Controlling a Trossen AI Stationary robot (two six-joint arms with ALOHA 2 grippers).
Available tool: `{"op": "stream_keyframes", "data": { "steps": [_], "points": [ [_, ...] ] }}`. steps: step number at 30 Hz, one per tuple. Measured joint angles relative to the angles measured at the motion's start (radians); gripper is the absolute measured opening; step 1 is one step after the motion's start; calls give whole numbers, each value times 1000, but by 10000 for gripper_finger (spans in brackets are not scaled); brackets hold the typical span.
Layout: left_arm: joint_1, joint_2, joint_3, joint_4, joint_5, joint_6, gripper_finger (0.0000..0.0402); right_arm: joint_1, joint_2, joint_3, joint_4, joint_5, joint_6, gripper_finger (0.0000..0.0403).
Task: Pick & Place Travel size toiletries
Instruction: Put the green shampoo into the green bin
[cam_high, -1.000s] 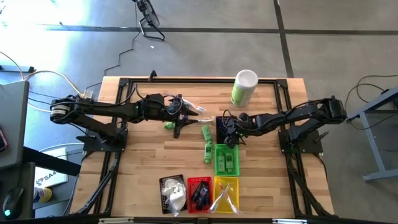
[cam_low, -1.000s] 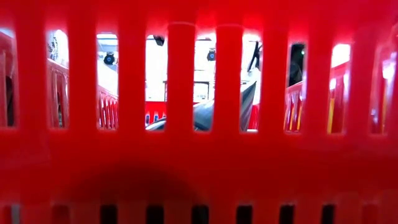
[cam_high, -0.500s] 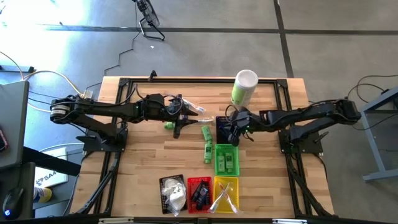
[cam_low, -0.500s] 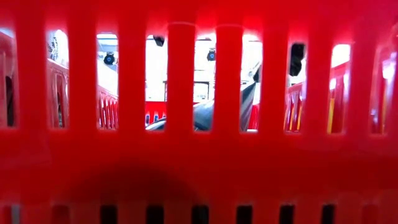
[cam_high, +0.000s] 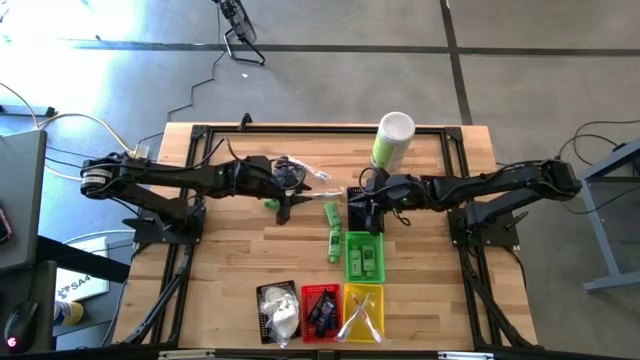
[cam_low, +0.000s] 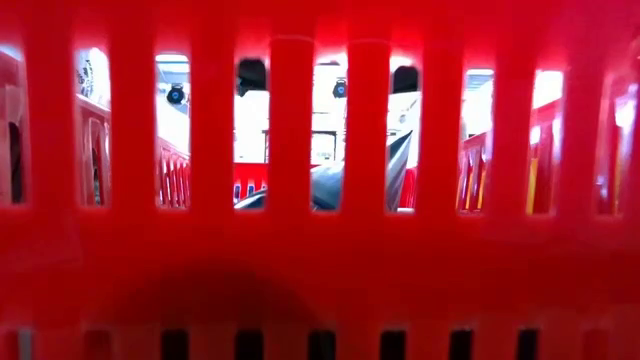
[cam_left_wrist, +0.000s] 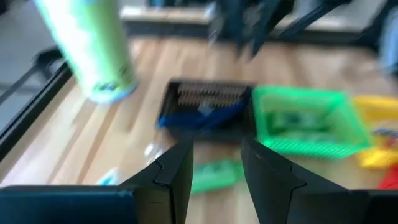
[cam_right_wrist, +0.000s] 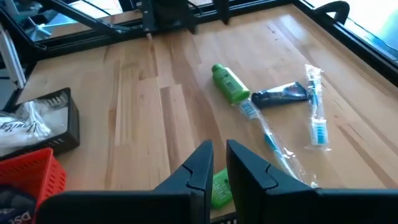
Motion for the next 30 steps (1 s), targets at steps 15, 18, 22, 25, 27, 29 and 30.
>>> {"op": "stream_keyframes", "data": {
  "steps": [15, 18, 22, 25, 27, 29, 30],
  "points": [
    [0, 3, 0, -182, -94, 48, 141, 0, 0, 0, -3, 1, -3, 36],
    [0, 20, 0, -188, -97, 51, 162, 0, 0, 0, -3, 1, 1, 36],
    [1, 52, 1, -185, -118, 52, 203, 0, 1, 0, -4, 1, 2, 36],
    [1, 70, 0, -183, -134, 52, 229, 0, 1, 0, -4, 1, 3, 36],
    [1, 71, 0, -207, -134, 52, 239, 0, 1, 0, -4, 1, 3, 36],
    [1, 71, 0, -241, -134, 54, 243, 0, 1, 0, -4, 1, 4, 36],
    [1, 71, 0, -268, -137, 54, 243, 0, 1, 0, -4, 1, 3, 36]
  ]
}}
